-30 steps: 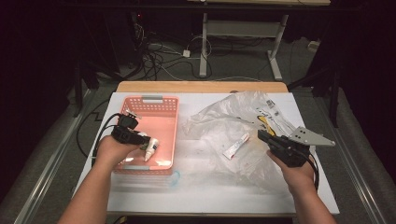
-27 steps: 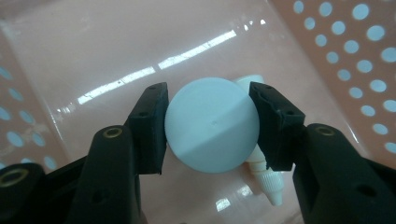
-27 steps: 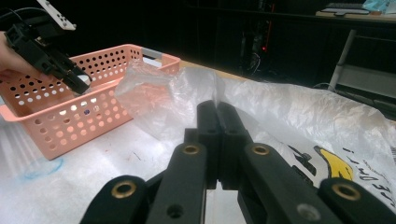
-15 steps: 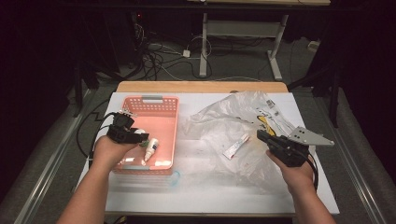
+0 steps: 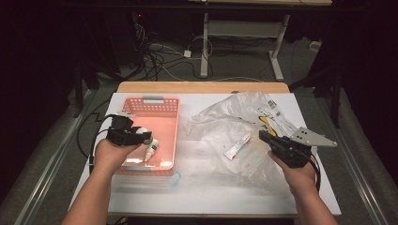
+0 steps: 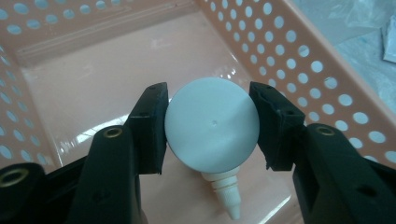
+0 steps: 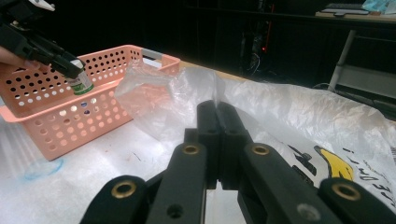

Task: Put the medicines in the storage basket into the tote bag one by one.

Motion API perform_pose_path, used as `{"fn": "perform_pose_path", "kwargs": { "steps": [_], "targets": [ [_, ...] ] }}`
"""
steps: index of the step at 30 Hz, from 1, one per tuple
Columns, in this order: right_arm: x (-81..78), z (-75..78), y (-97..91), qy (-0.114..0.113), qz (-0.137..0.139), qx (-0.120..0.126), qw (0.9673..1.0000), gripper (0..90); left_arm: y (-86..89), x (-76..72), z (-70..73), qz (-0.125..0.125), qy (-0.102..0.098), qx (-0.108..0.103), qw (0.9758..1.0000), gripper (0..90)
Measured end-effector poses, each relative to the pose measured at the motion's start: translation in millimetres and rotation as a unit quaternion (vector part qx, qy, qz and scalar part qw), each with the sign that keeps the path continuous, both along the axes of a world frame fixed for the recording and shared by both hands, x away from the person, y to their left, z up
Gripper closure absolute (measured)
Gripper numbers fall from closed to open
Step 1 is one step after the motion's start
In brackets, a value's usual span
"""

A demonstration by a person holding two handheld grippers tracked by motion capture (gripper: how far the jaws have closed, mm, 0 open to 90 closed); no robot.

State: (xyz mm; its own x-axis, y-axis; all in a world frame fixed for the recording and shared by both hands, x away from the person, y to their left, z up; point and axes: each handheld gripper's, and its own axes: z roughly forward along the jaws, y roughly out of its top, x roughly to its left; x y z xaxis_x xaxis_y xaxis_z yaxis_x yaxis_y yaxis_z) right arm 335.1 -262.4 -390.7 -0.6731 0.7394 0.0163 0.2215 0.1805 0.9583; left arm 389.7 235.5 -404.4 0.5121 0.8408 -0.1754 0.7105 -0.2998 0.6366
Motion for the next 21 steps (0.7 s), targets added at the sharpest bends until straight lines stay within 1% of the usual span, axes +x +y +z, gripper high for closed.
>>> {"fn": "perform_pose_path", "kwargs": {
  "steps": [6, 9, 11, 14, 17, 21],
  "targets": [
    [0.0, -0.1, 0.5, -0.001, 0.001, -0.001, 1.0000, 90.0, -2.3, -12.5, 1.9, -0.002, -0.028, -0.021, 0.9994, 48.8],
    [-0.2, 0.3, 0.8, -0.001, 0.002, -0.001, 1.0000, 90.0, -5.3, -19.5, 2.7, -0.002, -0.039, -0.030, 0.9988, 48.8],
    [-0.6, 0.7, 0.8, -0.002, 0.002, 0.000, 1.0000, 90.0, -7.2, -23.3, 2.5, -0.004, -0.044, -0.036, 0.9984, 48.8],
    [-0.8, 0.7, 1.1, -0.002, 0.002, 0.001, 1.0000, 90.0, -11.1, -28.8, 2.2, -0.008, -0.053, -0.037, 0.9979, 48.7],
    [-1.5, 1.0, 1.5, -0.002, 0.002, -0.001, 1.0000, 90.0, -14.2, -33.6, 2.1, -0.010, -0.062, -0.047, 0.9969, 48.8],
    [-1.2, 0.3, 1.5, -0.002, 0.002, -0.003, 1.0000, 90.0, -17.8, -36.6, 1.8, -0.018, -0.063, -0.050, 0.9965, 48.8]
  ]
}}
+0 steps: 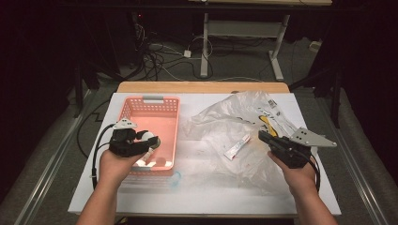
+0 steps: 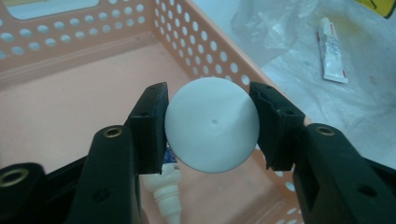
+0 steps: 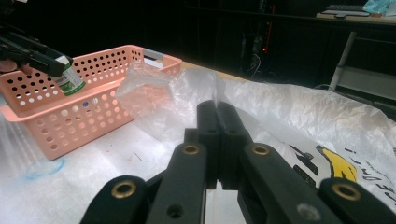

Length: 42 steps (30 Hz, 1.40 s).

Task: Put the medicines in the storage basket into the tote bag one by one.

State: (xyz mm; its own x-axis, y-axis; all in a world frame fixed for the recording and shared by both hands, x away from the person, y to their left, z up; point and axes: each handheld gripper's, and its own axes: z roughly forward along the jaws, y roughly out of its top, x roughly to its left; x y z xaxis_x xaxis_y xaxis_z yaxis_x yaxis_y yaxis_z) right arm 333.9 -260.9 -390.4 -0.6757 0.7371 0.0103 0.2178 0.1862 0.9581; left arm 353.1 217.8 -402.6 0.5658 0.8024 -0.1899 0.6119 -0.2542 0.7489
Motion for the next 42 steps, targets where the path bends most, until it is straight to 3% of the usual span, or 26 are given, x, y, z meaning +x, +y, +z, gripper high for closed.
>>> {"fn": "perform_pose_path", "kwargs": {
  "steps": [12, 23, 35, 42],
  "targets": [
    [-1.1, 0.5, 0.5, -0.003, 0.002, -0.001, 1.0000, 90.0, -13.9, -15.3, -2.3, -0.018, -0.029, 0.000, 0.9994, 48.8],
    [-0.5, -0.3, 0.6, -0.002, 0.003, -0.002, 1.0000, 90.0, -15.2, -22.6, 6.7, -0.023, -0.047, -0.025, 0.9983, 48.8],
    [-0.5, -0.1, 2.1, -0.004, 0.004, -0.003, 1.0000, 90.0, -29.2, -28.0, 17.2, -0.051, -0.064, -0.054, 0.9952, 48.8],
    [-1.1, 0.4, 1.6, -0.004, 0.005, -0.002, 1.0000, 90.0, -44.4, -30.9, 19.9, -0.071, -0.070, -0.056, 0.9934, 48.9]
  ]
}}
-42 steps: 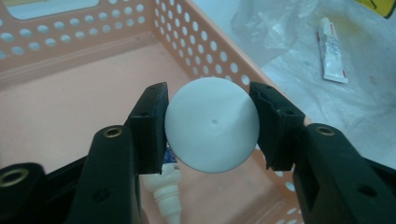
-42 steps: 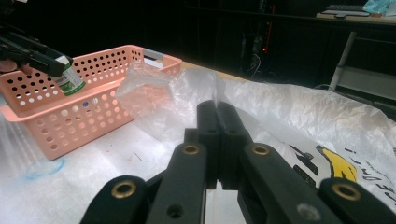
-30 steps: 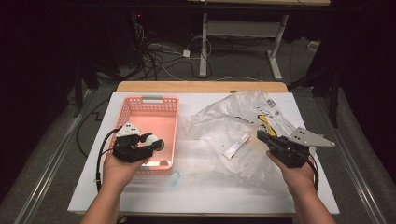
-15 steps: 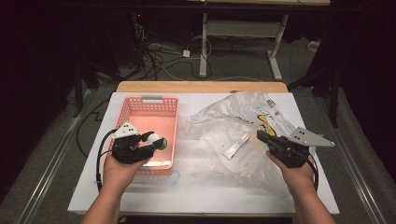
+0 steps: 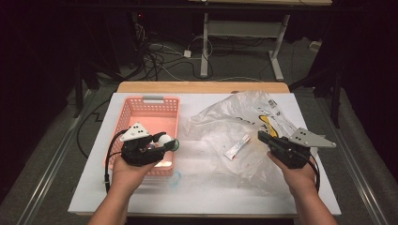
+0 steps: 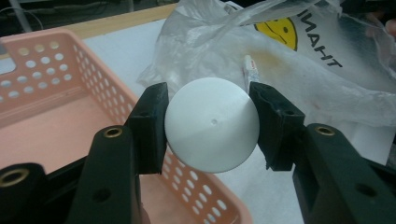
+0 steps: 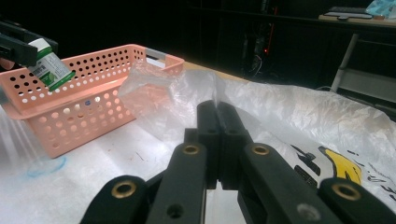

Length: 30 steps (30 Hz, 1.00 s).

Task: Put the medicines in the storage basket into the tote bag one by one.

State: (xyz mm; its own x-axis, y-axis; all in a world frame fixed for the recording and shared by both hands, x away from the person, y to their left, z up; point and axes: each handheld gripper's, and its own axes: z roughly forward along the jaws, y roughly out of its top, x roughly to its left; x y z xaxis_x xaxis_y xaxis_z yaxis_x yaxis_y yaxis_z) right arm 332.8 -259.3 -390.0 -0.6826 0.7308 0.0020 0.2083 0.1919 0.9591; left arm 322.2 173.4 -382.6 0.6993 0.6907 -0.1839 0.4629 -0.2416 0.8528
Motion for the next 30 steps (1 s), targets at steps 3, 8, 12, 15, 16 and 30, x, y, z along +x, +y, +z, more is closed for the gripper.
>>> {"fn": "perform_pose_path", "kwargs": {
  "steps": [3, 8, 12, 15, 16, 30],
  "targets": [
    [-0.1, 0.0, 0.2, 0.000, 0.000, 0.000, 1.0000, 90.0, -6.7, -0.6, -0.5, -0.006, -0.002, 0.001, 1.0000, 48.8],
    [0.2, -0.4, 0.8, 0.000, 0.002, 0.000, 1.0000, 90.0, -19.4, -0.7, -4.4, -0.018, 0.000, 0.008, 0.9998, 48.8],
    [0.7, -0.6, 0.9, 0.000, 0.003, 0.000, 1.0000, 90.0, -28.4, -0.6, -8.1, -0.025, 0.000, 0.008, 0.9997, 48.8],
    [0.8, -0.9, 1.0, 0.001, 0.004, -0.001, 1.0000, 90.0, -34.1, 0.5, -10.9, -0.030, 0.006, 0.006, 0.9995, 48.8],
    [0.7, -1.0, 1.1, 0.002, 0.004, -0.001, 1.0000, 90.0, -36.2, 0.3, -11.7, -0.032, 0.006, 0.007, 0.9994, 48.8],
    [1.3, -1.9, 0.8, 0.004, 0.006, 0.001, 1.0000, 90.0, -68.5, 7.3, -11.8, -0.057, -0.002, 0.029, 0.9980, 48.8]
  ]
}}
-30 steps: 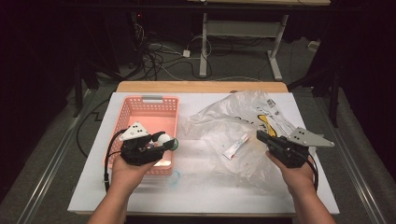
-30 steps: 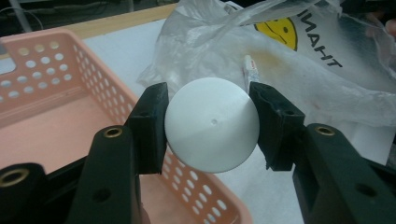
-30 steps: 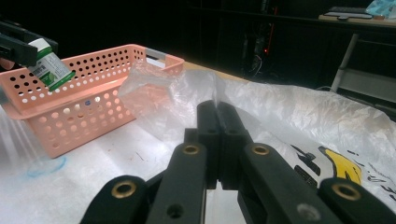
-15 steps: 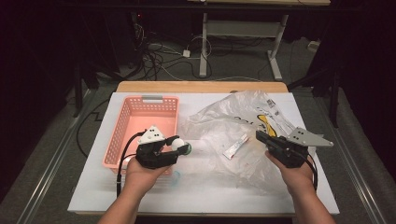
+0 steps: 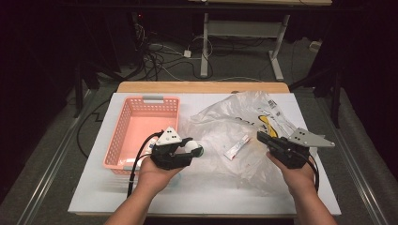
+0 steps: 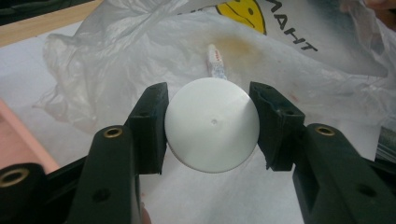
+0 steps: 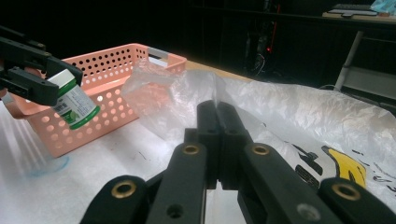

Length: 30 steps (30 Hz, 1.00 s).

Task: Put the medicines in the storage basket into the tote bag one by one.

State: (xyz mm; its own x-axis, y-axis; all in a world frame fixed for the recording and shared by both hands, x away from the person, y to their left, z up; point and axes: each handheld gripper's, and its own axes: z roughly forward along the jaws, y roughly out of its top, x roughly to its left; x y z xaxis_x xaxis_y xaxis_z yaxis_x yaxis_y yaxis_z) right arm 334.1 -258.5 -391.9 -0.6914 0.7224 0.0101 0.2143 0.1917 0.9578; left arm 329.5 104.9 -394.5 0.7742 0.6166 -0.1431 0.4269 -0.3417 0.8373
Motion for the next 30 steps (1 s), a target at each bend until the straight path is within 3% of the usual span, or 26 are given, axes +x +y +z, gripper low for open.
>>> {"fn": "perform_pose_path", "kwargs": {
  "steps": [8, 30],
  "targets": [
    [-0.7, 0.6, 0.3, 0.000, 0.000, 0.001, 1.0000, 90.0, -21.3, 8.9, -3.1, -0.011, 0.000, 0.010, 0.9999, 48.7],
    [-0.3, -0.9, 2.0, 0.001, 0.003, -0.001, 1.0000, 90.0, -80.4, 24.3, -16.0, -0.047, -0.004, -0.004, 0.9989, 48.7]
  ]
}}
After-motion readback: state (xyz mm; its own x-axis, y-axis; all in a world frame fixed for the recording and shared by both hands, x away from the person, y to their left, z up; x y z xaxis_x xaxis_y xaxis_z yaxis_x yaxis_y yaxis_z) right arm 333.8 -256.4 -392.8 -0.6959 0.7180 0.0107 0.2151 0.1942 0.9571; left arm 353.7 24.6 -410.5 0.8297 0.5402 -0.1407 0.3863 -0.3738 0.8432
